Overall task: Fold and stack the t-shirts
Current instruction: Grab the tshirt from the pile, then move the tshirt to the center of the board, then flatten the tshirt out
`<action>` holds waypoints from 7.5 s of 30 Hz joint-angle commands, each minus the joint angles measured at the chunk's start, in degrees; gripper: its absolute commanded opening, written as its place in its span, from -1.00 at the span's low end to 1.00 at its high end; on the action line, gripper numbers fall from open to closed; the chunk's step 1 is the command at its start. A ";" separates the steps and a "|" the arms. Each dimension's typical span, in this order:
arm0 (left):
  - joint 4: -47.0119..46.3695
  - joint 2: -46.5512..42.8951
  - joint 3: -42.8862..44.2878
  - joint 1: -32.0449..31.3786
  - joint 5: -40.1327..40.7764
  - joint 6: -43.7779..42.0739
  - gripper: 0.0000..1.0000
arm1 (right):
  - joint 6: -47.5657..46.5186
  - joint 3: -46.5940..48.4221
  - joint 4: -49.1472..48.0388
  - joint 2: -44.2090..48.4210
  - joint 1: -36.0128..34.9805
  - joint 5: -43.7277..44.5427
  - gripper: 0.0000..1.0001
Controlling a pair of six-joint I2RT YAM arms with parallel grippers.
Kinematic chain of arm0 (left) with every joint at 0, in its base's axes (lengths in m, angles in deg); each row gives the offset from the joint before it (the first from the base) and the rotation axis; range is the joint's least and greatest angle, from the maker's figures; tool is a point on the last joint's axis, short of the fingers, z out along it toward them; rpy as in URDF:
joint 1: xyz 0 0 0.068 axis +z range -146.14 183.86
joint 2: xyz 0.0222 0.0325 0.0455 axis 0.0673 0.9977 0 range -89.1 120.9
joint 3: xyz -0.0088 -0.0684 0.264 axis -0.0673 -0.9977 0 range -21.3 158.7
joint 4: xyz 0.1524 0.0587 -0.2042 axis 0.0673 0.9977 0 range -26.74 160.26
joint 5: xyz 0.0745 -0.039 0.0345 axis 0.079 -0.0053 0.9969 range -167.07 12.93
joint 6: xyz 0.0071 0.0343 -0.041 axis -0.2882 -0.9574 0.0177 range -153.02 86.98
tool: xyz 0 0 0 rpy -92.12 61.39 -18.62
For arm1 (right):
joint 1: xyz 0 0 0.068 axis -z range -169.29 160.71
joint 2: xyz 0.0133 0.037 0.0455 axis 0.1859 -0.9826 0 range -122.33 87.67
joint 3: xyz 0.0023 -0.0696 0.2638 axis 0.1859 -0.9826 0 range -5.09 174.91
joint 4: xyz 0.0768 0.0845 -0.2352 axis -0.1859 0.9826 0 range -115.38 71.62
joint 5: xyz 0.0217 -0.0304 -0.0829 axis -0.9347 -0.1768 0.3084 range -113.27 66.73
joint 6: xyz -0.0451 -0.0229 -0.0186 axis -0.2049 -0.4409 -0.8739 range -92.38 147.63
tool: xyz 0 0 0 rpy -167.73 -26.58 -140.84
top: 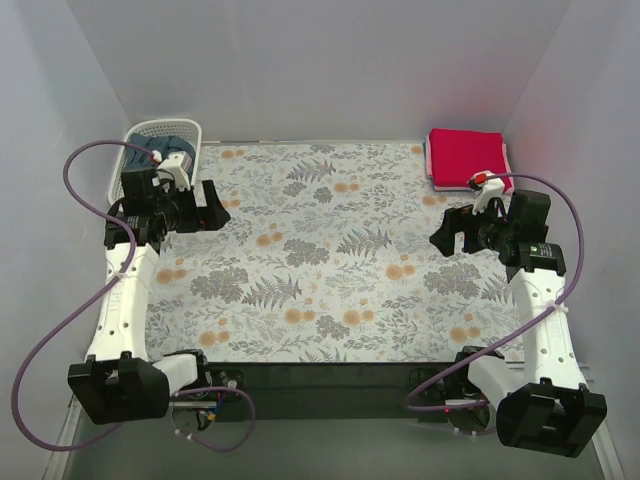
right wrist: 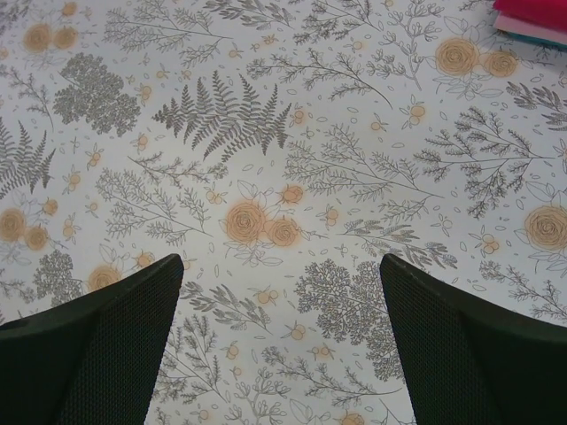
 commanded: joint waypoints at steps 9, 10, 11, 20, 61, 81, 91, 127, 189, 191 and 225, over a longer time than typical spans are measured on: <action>3.77 11.96 10.90 0.21 2.38 -2.70 0.96 | -2.99 0.73 0.01 -2.68 0.09 -1.56 0.97; 3.95 13.55 14.13 0.39 3.61 -2.52 0.96 | -3.08 0.82 0.44 -3.03 0.09 -1.12 0.97; 4.39 15.30 15.73 0.83 3.36 -2.61 0.97 | -3.34 1.08 0.79 -3.81 0.00 -0.59 0.97; 9.40 46.50 46.92 8.30 7.31 -0.33 0.96 | -1.86 4.16 1.94 -6.98 0.00 12.84 0.97; -15.64 70.44 63.74 10.67 18.12 -2.87 -1.00 | 2.54 3.64 -4.47 -9.37 0.00 16.73 0.97; -15.82 74.64 66.98 11.11 20.58 -5.78 0.33 | 1.84 2.14 -4.56 -9.27 0.00 14.88 0.97; -18.37 79.57 67.51 11.11 21.55 -4.19 0.17 | 1.75 2.58 -4.39 -11.38 0.00 15.14 0.97; -34.17 37.66 72.08 3.48 -1.38 16.28 -1.00 | 2.10 1.00 -4.74 -7.87 0.00 10.93 0.97; -7.66 37.92 6.59 -18.59 5.38 -12.99 -0.80 | -6.69 11.89 10.46 -50.14 -23.21 -9.66 -0.97; -6.43 36.51 10.71 -17.46 3.37 -12.02 -1.00 | -6.77 13.29 10.90 -48.13 -20.75 -7.46 -0.97; 10.75 29.36 13.95 -6.99 -14.13 -26.63 0.34 | -30.94 14.09 26.90 -36.87 -10.98 15.76 -0.97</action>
